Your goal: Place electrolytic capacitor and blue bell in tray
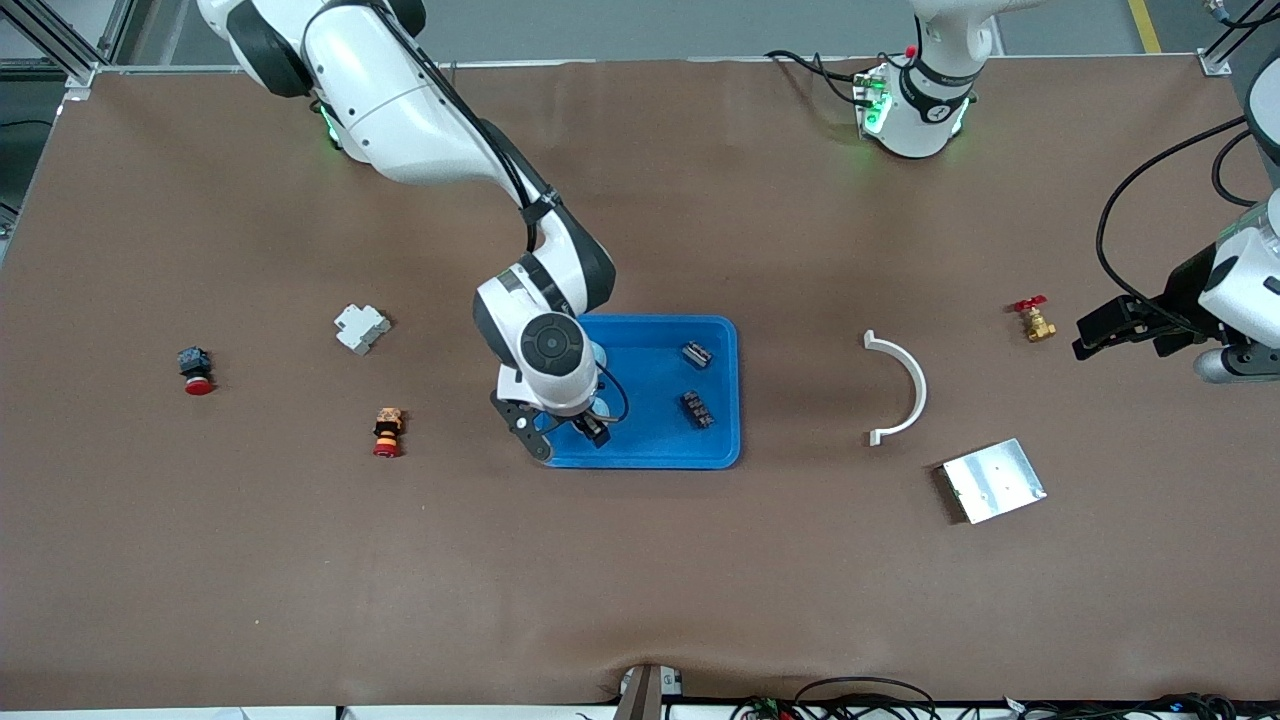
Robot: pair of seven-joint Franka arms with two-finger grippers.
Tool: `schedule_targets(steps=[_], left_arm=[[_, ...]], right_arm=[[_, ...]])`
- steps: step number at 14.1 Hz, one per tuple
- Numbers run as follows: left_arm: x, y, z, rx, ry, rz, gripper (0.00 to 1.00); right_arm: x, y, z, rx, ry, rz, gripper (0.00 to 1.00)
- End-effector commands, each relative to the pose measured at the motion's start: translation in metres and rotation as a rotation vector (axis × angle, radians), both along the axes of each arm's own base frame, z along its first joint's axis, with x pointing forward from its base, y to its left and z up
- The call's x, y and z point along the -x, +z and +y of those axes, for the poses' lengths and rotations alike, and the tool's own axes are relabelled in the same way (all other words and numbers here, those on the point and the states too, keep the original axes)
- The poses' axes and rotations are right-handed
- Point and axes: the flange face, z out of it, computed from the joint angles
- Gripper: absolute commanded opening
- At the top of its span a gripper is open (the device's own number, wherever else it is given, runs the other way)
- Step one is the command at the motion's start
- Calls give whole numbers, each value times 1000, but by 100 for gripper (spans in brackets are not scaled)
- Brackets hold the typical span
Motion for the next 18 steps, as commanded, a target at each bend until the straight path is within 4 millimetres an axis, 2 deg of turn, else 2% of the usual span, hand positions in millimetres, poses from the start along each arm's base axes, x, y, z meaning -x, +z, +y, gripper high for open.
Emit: schedule_targets(steps=[1, 5, 6, 10, 11, 14, 18], left_arm=[[2, 8, 11, 4, 10, 5, 100], [4, 7, 3, 5, 6, 17, 100], [3, 8, 3, 5, 6, 16, 100], [3, 9, 4, 5, 9, 13, 100], [3, 9, 5, 5, 9, 13, 100], [3, 8, -10, 4, -14, 15, 100], [3, 7, -9, -7, 1, 17, 100]], right_arm=[[-11, 22, -10, 2, 21, 42, 100], [-27, 61, -45, 22, 105, 132, 100], [-30, 78, -56, 20, 133, 143, 100], [-41, 116, -100, -6, 181, 188, 100], [-42, 129, -110, -11, 238, 201, 100], [-53, 170, -170, -49, 370, 222, 100], [-65, 214, -248, -76, 480, 190, 100]])
